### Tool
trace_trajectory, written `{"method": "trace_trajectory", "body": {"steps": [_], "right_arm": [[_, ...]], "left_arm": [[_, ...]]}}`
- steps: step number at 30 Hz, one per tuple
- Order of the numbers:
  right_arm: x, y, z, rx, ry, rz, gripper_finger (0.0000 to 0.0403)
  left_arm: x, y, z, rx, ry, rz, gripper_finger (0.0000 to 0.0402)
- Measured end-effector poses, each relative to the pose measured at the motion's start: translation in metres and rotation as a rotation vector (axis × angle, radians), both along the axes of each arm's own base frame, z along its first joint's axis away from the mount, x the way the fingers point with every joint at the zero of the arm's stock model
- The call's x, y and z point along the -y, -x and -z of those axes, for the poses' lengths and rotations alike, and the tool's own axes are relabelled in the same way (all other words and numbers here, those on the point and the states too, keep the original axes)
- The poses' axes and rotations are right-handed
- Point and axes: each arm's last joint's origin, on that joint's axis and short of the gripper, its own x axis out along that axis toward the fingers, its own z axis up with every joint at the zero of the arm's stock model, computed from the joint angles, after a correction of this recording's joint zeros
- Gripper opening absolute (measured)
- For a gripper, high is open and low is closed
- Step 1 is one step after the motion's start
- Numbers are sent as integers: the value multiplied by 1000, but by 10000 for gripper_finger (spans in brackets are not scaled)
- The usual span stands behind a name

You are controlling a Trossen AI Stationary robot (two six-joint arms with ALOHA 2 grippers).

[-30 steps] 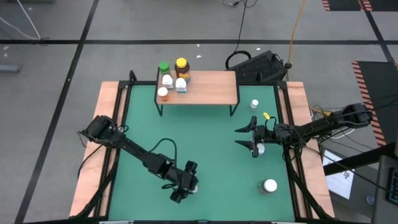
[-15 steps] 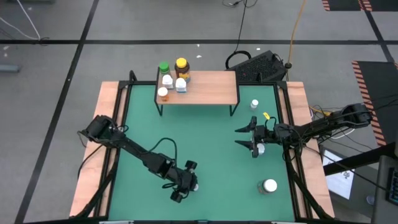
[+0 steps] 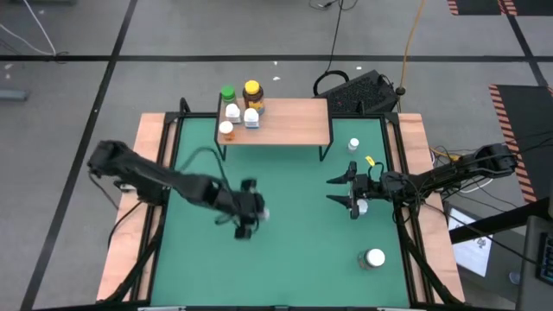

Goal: Pick and place medicine bottles onto shelf by color
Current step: Put the pink pill bottle on the shelf

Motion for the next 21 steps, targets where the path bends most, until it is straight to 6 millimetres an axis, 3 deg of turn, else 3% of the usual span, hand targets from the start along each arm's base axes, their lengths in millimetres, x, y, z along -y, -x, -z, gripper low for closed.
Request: {"method": "trace_trajectory", "body": {"steps": [9,16,21], "right_arm": [[0,0,1,-7,9,0,226],[0,0,0,-2,19,1,226],[0,0,0,-5,20,3,226]], "left_arm": [[-94,42,-59,161,-101,-354,153],[-156,54,-63,175,-132,-570,142],[-178,52,-52,144,-53,-649,158]]}}
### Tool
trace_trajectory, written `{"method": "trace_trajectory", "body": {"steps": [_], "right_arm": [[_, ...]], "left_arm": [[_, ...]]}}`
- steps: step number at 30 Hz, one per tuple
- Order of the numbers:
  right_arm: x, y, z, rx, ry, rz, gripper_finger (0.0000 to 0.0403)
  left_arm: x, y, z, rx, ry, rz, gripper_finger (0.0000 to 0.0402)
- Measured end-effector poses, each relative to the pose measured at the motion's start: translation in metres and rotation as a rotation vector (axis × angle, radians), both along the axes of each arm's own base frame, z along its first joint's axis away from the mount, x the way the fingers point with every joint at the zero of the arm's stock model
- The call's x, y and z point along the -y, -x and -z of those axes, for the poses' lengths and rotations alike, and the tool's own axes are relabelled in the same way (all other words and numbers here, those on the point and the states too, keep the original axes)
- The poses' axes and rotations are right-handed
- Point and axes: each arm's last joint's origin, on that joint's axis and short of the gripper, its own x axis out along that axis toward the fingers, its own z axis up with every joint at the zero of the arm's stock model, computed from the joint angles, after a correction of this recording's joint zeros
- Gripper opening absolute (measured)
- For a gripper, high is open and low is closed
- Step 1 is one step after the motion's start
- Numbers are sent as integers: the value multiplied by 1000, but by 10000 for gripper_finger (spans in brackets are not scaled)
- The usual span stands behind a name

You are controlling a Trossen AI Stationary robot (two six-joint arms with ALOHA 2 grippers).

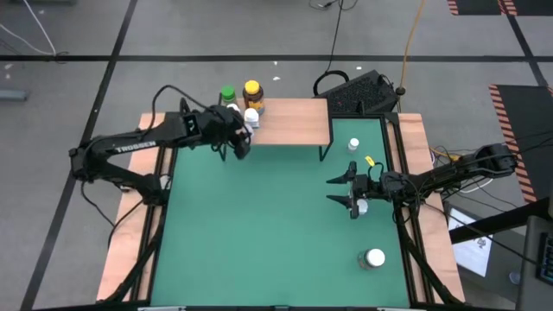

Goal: Pick and place medicine bottles onto shelf by color
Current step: Put the pink pill bottle on the shelf

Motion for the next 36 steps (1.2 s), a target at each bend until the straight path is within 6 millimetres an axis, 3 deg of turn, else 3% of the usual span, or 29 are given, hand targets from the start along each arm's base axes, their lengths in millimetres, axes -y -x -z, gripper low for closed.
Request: {"method": "trace_trajectory", "body": {"steps": [22,36], "right_arm": [[0,0,1,-10,1,0,226],[0,0,1,-10,-2,1,226]], "left_arm": [[-11,-20,25,-62,39,-9,151],[-18,-17,24,-44,32,-72,229]]}}
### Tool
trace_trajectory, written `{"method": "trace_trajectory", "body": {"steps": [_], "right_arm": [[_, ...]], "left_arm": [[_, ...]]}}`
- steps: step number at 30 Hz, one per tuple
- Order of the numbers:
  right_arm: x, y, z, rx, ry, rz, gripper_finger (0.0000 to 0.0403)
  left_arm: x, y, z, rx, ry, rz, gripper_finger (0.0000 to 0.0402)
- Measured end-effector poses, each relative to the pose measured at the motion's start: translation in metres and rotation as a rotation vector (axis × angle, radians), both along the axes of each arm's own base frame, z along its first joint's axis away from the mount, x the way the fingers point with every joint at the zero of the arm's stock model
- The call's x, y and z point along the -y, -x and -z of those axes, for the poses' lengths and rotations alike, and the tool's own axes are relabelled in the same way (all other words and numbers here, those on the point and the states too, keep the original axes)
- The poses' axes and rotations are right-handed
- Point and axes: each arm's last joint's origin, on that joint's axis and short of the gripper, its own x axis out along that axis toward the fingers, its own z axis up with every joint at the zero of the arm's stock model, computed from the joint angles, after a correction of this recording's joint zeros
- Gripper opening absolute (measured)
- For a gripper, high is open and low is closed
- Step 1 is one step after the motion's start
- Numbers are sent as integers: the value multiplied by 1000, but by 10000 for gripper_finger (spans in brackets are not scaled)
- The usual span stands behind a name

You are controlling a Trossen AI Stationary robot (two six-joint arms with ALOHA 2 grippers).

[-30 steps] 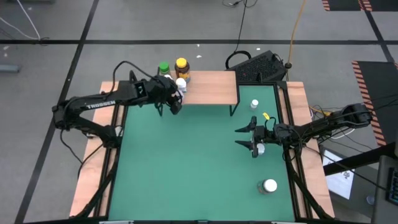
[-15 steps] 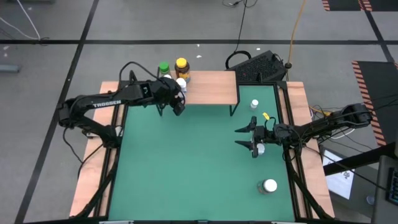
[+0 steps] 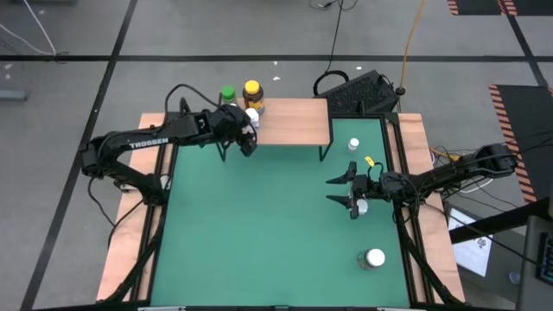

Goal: Pick and place medicine bottles onto shelf by color
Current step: Put the pink pill bottle on the shelf, then put the small white pill bottle on the shelf

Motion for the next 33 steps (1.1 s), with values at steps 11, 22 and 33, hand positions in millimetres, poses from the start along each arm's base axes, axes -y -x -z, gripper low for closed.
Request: {"method": "trace_trajectory", "body": {"steps": [11,22,33], "right_arm": [[0,0,0,-5,2,0,226],[0,0,1,-6,1,0,226],[0,0,-6,60,-18,0,226]], "left_arm": [[14,-4,-23,155,-73,73,253],[70,-9,-52,337,-113,300,253],[121,-50,-18,292,-82,476,253]]}}
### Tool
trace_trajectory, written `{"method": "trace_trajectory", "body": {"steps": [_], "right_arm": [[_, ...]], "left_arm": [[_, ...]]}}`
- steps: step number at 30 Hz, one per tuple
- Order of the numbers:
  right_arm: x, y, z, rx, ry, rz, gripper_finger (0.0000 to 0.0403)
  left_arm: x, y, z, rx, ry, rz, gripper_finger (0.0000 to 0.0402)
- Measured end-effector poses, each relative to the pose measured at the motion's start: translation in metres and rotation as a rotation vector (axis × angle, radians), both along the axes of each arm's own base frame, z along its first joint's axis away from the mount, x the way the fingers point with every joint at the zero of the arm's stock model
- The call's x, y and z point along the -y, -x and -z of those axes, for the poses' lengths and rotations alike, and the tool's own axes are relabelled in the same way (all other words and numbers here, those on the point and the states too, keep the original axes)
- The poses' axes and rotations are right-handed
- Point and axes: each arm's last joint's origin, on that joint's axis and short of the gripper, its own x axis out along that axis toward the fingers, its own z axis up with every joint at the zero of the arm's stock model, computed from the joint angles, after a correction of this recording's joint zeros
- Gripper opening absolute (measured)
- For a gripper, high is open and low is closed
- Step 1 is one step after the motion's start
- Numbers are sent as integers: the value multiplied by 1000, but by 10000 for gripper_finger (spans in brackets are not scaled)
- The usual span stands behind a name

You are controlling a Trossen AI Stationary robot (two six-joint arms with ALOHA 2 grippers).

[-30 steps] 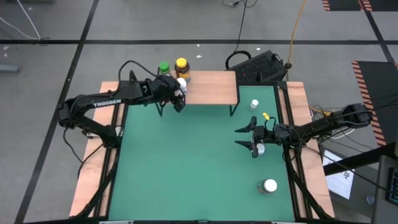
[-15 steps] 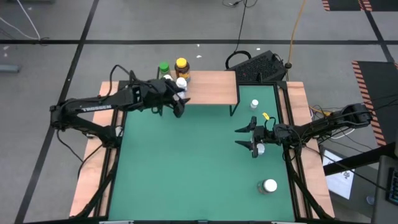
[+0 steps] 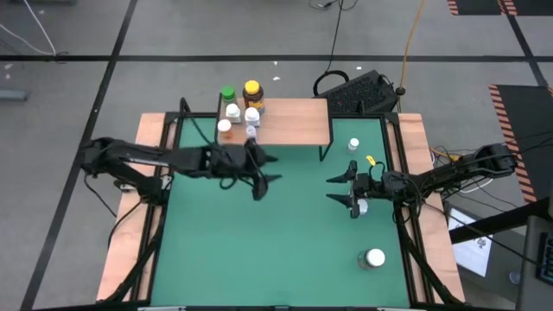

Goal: Pick and place medicine bottles onto shelf by color
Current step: Put the small white pill bottle on the shelf

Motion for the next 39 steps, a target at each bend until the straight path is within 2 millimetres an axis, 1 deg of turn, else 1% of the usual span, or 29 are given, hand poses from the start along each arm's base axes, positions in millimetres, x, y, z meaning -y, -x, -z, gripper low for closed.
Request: {"method": "trace_trajectory", "body": {"steps": [5,9,12,15,17,19,22,26,32,35,39], "right_arm": [[-1,-3,-5,-1,-27,-1,226],[-6,-17,-21,-83,5,-17,226],[-10,-28,-41,-235,57,53,226],[-12,-32,-69,-392,121,177,226],[-13,-29,-88,-462,141,257,226],[-15,-25,-103,-521,133,298,226],[-17,-17,-117,-588,77,305,226],[-18,-2,-122,-689,10,347,226],[0,17,-122,-713,-47,604,226],[13,22,-118,-749,-75,727,226],[26,22,-105,-789,-94,812,226]], "left_arm": [[17,-29,26,24,-26,55,253],[23,-46,45,30,-46,78,253],[24,-55,56,48,-43,76,253],[24,-62,67,49,-46,76,253],[25,-66,73,54,-56,79,253],[25,-70,78,70,-61,90,253],[27,-78,86,104,-60,144,253],[28,-85,96,138,-75,177,253],[17,-85,97,128,-55,142,253],[16,-85,97,121,-40,136,253],[19,-84,101,82,-43,144,253]]}}
